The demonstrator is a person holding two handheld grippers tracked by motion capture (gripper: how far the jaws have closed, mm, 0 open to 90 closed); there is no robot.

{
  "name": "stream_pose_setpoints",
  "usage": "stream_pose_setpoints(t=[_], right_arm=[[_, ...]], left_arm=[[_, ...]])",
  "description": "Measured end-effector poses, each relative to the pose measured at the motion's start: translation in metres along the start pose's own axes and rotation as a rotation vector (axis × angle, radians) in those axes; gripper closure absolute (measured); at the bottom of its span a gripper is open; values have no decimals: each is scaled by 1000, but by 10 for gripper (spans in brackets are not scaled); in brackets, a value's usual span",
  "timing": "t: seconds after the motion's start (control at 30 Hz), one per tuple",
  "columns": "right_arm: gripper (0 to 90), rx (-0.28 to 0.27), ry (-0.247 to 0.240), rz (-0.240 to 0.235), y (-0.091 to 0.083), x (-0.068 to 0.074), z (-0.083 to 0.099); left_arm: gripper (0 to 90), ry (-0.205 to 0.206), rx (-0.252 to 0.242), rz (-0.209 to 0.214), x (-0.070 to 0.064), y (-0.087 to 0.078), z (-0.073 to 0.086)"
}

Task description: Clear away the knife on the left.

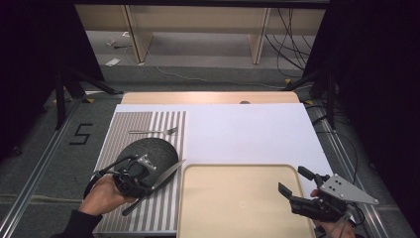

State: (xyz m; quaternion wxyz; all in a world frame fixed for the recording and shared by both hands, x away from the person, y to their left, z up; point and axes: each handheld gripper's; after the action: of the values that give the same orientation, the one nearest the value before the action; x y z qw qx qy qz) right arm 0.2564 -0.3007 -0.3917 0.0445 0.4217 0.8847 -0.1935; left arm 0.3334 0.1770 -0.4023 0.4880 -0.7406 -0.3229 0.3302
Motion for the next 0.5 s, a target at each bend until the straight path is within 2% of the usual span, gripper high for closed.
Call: stream_pose_setpoints(t=[0.23, 0.37, 0.5], right_arm=[[194, 0, -1, 2, 0, 0, 0], [194, 0, 0, 2, 0, 0, 0], [194, 0, 1, 3, 0, 0, 0]], left_arm=[[800, -23, -5, 9, -2, 0, -4], [800, -40, -4, 28, -6, 1, -10], [800, -37, -10, 41, -13, 1, -17]])
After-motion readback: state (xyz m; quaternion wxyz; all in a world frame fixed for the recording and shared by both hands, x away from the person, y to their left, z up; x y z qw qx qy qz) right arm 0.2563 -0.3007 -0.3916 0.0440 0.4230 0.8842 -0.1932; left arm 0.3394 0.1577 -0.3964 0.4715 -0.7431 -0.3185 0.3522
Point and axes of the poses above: each handheld gripper's, and its own axes: y roughly forward along the jaws, z roughly out of its underside, x roughly to its left, and after that the axes turned 15 degrees about -y, right-handed
